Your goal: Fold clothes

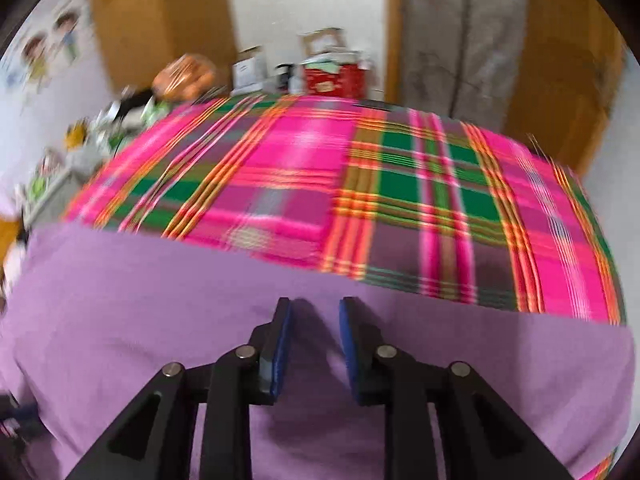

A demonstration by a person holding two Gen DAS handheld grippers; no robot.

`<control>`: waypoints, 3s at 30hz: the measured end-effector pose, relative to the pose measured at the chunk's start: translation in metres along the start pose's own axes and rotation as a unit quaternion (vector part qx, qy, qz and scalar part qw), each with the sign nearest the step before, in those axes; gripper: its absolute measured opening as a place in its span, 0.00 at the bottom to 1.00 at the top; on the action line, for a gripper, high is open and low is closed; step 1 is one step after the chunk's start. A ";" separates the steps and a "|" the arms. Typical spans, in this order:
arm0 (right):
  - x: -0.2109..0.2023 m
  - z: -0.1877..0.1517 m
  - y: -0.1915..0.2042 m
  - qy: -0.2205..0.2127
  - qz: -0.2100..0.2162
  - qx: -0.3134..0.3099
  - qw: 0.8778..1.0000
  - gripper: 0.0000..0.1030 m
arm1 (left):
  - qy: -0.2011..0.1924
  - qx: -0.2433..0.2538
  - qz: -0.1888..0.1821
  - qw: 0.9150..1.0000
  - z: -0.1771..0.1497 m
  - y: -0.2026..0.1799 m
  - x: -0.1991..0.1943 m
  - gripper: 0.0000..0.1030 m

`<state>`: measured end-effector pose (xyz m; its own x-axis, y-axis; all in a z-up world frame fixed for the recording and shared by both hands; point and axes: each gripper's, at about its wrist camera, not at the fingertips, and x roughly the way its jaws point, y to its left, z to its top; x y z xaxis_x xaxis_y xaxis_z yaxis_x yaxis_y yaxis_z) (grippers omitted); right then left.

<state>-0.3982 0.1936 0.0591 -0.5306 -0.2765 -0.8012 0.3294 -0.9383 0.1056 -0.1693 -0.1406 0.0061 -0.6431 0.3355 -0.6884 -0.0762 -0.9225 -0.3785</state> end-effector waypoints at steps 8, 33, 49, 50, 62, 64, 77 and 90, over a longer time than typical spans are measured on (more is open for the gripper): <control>-0.068 -0.043 -0.039 -0.056 0.011 0.080 0.995 0.24 | -0.001 -0.008 -0.008 1.000 -0.001 0.002 0.000 0.19; -0.050 -0.065 -0.053 -0.066 0.015 0.054 0.996 0.39 | -0.035 -0.008 0.039 0.999 0.026 0.003 -0.020 0.20; -0.037 -0.066 -0.057 -0.040 0.098 0.061 0.992 0.37 | -0.038 -0.111 0.214 0.970 0.094 0.124 0.006 0.32; -0.036 -0.065 -0.057 -0.040 0.098 0.061 0.992 0.37 | -0.043 -0.105 0.221 0.969 0.093 0.123 0.007 0.32; -0.023 -0.055 -0.046 -0.037 0.073 0.040 0.996 0.38 | -0.034 -0.048 0.287 0.956 0.095 0.104 0.022 0.33; -0.023 -0.055 -0.045 -0.037 0.072 0.039 0.996 0.38 | -0.034 -0.048 0.288 0.956 0.095 0.104 0.023 0.33; -0.023 -0.056 -0.038 -0.037 0.060 0.033 0.997 0.38 | -0.039 -0.055 0.274 0.959 0.092 0.105 0.020 0.34; -0.020 -0.054 -0.036 -0.035 0.058 0.029 0.997 0.39 | -0.035 -0.054 0.271 0.960 0.095 0.106 0.023 0.37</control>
<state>-0.3568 0.2437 0.0393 -0.5456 -0.3953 -0.7390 0.3466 -0.9092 0.2306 -0.2649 -0.2487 0.0087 -0.6164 -0.2067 -0.7598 0.3616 -0.9315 -0.0400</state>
